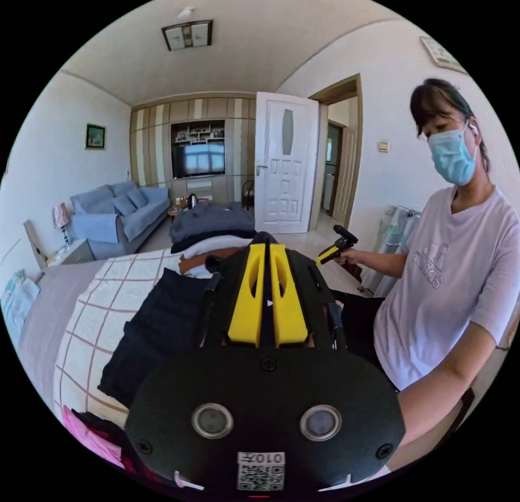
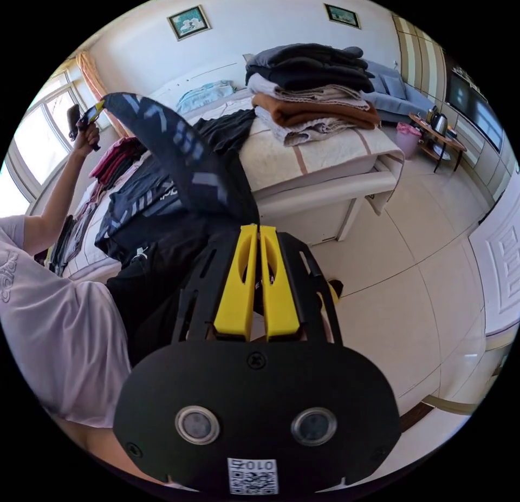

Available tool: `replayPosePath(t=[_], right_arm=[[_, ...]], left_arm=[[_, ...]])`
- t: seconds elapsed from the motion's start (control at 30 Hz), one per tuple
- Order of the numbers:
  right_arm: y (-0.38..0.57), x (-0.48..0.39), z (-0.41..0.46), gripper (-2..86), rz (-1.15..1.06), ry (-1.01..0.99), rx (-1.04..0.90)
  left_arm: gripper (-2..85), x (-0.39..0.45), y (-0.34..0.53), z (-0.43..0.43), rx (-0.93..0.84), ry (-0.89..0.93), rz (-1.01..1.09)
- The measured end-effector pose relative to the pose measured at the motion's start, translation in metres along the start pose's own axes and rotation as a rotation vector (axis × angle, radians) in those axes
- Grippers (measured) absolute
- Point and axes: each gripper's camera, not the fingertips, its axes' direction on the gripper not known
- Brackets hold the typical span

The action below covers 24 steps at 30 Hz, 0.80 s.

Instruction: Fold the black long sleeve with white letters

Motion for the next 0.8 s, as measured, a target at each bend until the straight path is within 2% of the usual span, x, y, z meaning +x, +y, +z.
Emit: replayPosePath(t=[0.1,0.27,0.37,0.47,0.6,0.63,0.7,0.8], right_arm=[[0.009,-0.016,0.005,2.9,-0.044,-0.016,-0.002],[0.020,-0.036,0.040,2.9,-0.111,-0.030,-0.135],[0.017,-0.050,0.061,2.5,-0.174,-0.052,-0.246],[0.013,-0.061,0.069,2.2,-0.248,0.009,-0.354],[-0.013,-0.075,0.042,2.8,-0.297,0.027,-0.221],[-0.020,-0.081,0.041,3.1,-0.324,0.049,-0.197],[-0.049,-0.110,0.046,4.7,-0.456,0.142,-0.121],[-0.086,-0.144,0.070,5.9,-0.609,0.250,-0.076]], left_arm=[[0.1,0.012,0.041,-0.018,-0.135,-0.040,-0.046],[0.3,0.022,0.184,-0.008,-0.427,0.012,-0.424],[1.1,0.025,0.241,0.003,-0.553,0.039,-0.643],[2.8,0.042,0.242,-0.001,-0.540,0.051,-0.639],[5.6,0.062,0.234,-0.012,-0.503,0.218,-0.618],[6.5,0.065,0.232,-0.019,-0.447,0.268,-0.615],[7.9,0.062,0.231,-0.030,-0.394,0.205,-0.652],[9.6,0.036,0.232,-0.044,-0.361,-0.023,-0.849]])
